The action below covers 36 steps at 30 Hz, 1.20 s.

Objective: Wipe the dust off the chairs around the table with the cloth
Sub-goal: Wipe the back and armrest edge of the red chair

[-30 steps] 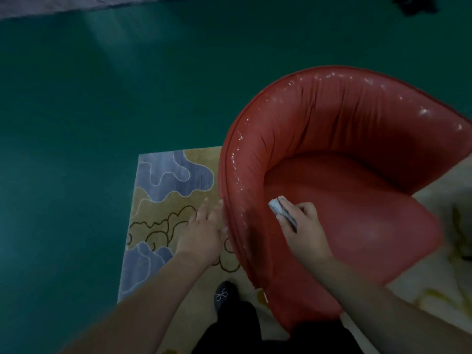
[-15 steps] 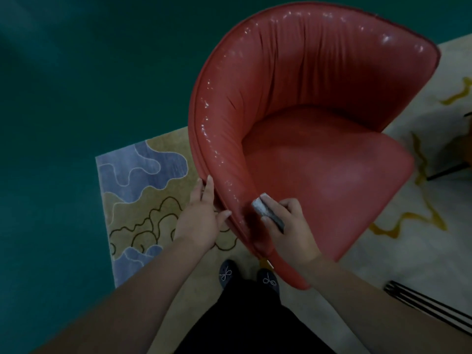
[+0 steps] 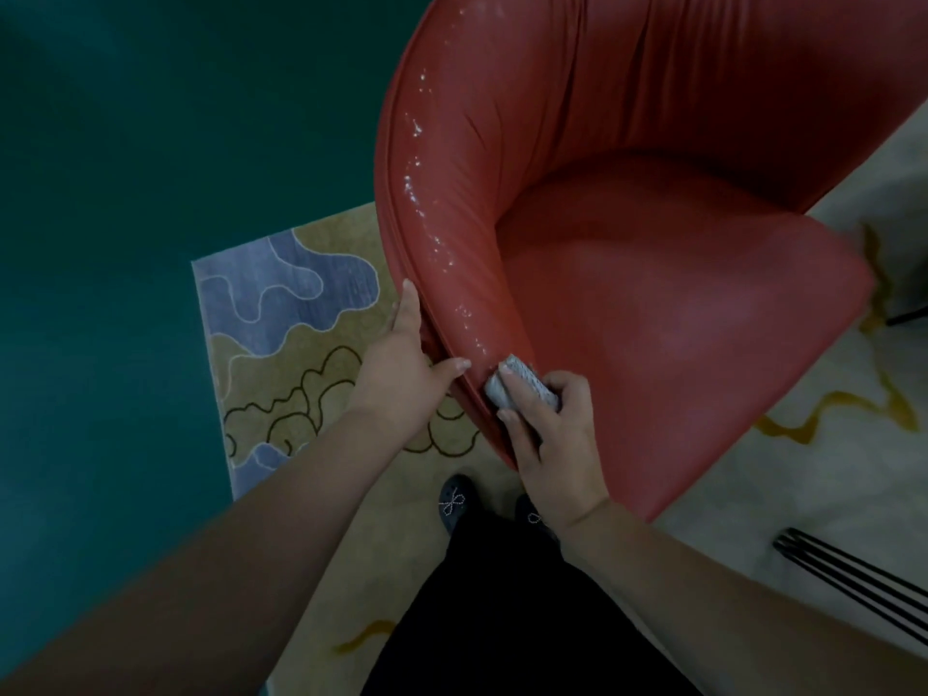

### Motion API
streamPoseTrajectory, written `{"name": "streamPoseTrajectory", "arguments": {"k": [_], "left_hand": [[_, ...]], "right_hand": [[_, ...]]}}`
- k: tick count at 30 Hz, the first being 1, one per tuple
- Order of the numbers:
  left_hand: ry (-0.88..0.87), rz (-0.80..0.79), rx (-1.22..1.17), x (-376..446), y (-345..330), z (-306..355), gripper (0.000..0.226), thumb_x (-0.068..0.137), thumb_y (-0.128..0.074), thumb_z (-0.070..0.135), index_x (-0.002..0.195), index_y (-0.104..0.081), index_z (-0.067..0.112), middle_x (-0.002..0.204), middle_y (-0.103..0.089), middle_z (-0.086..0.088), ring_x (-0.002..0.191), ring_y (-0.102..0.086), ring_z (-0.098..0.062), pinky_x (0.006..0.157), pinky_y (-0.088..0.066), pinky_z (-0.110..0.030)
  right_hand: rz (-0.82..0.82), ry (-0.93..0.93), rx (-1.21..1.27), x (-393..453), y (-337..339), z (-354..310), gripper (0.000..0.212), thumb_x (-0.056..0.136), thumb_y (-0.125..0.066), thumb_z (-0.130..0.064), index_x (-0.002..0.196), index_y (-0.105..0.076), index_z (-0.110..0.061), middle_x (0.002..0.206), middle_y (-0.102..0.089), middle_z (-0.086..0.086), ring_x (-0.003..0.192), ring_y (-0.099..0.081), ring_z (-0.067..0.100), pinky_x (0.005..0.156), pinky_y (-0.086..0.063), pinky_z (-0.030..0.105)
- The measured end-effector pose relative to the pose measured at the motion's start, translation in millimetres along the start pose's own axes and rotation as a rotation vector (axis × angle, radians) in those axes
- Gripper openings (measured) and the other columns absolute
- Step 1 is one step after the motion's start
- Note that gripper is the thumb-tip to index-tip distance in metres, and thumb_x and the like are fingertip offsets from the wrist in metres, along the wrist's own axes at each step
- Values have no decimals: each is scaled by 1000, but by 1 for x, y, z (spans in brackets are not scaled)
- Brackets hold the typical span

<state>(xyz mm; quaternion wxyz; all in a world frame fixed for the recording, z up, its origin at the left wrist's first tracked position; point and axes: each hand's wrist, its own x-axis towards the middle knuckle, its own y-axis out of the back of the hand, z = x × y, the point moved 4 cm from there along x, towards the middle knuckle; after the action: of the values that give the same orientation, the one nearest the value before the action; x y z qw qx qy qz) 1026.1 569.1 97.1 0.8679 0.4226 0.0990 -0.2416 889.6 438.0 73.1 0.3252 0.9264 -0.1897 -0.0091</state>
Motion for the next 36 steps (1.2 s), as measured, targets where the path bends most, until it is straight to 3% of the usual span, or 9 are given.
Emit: {"name": "streamPoseTrajectory", "arguments": {"k": [4, 7, 11, 16, 20, 23, 30, 33, 36], "left_hand": [[7, 17, 18, 3, 1, 0, 100, 87, -69, 35, 154, 4, 21, 142, -47, -5, 105, -57, -15, 83, -43, -18], [17, 24, 17, 6, 3, 1, 99, 88, -67, 36, 153, 5, 24, 124, -56, 1, 81, -53, -4, 66, -36, -12], [27, 33, -5, 7, 5, 0, 88, 93, -58, 38, 153, 6, 28, 96, -58, 18, 70, -56, 0, 53, -35, -7], [71, 19, -95, 24, 14, -1, 87, 95, -56, 35, 152, 10, 35, 132, -57, 2, 79, -46, 9, 56, -33, 0], [68, -1, -88, 28, 12, -3, 89, 95, -57, 27, 151, 11, 34, 133, -57, -1, 72, -45, 12, 53, -34, 5], [76, 7, -76, 26, 12, -3, 89, 95, -58, 27, 151, 11, 36, 136, -55, 0, 77, -47, 9, 56, -33, 1], [52, 3, -88, 23, 14, -1, 87, 96, -56, 24, 151, 10, 34, 128, -60, -5, 88, -60, -9, 68, -42, -14], [52, 8, -163, 23, 14, -3, 86, 96, -56, 24, 150, 9, 41, 132, -58, -3, 95, -65, -19, 83, -55, -39], [73, -9, -257, 25, 12, -8, 83, 97, -53, 25, 146, 8, 53, 142, -49, 3, 101, -64, -19, 86, -55, -46]], "right_hand": [[-3, 49, -7, -9, 1, 0, 38, 94, -56, -21, 132, -57, -20, 113, -38, 5, 102, -43, 19, 94, -39, 19], [6, 47, -4, -17, 1, -2, 38, 94, -54, -20, 132, -56, -22, 113, -38, 6, 103, -41, 17, 95, -34, 12], [-20, 55, -15, 14, -5, -6, 34, 93, -59, -19, 127, -61, -21, 110, -45, 12, 102, -46, 25, 91, -45, 34], [-37, 56, 27, -13, 2, -1, 38, 93, -52, -23, 131, -55, -26, 110, -42, 10, 100, -45, 24, 88, -46, 36], [-16, 33, 2, 20, -6, -9, 35, 92, -58, -22, 126, -61, -24, 110, -41, 7, 102, -42, 23, 93, -39, 25], [-14, 53, -19, 43, -11, -10, 35, 89, -63, -18, 123, -64, -26, 111, -38, 2, 103, -36, 18, 95, -29, 15], [-67, 65, 4, 30, -7, -6, 34, 92, -56, -22, 125, -63, -26, 110, -41, 6, 100, -43, 24, 94, -31, 16], [-52, 59, -1, 74, -18, -11, 37, 88, -65, -10, 123, -65, -25, 108, -39, 4, 99, -41, 24, 92, -28, 11], [-83, 78, 22, 86, -20, -10, 41, 88, -66, -9, 124, -63, -29, 108, -39, 1, 100, -41, 23, 92, -31, 14]]}}
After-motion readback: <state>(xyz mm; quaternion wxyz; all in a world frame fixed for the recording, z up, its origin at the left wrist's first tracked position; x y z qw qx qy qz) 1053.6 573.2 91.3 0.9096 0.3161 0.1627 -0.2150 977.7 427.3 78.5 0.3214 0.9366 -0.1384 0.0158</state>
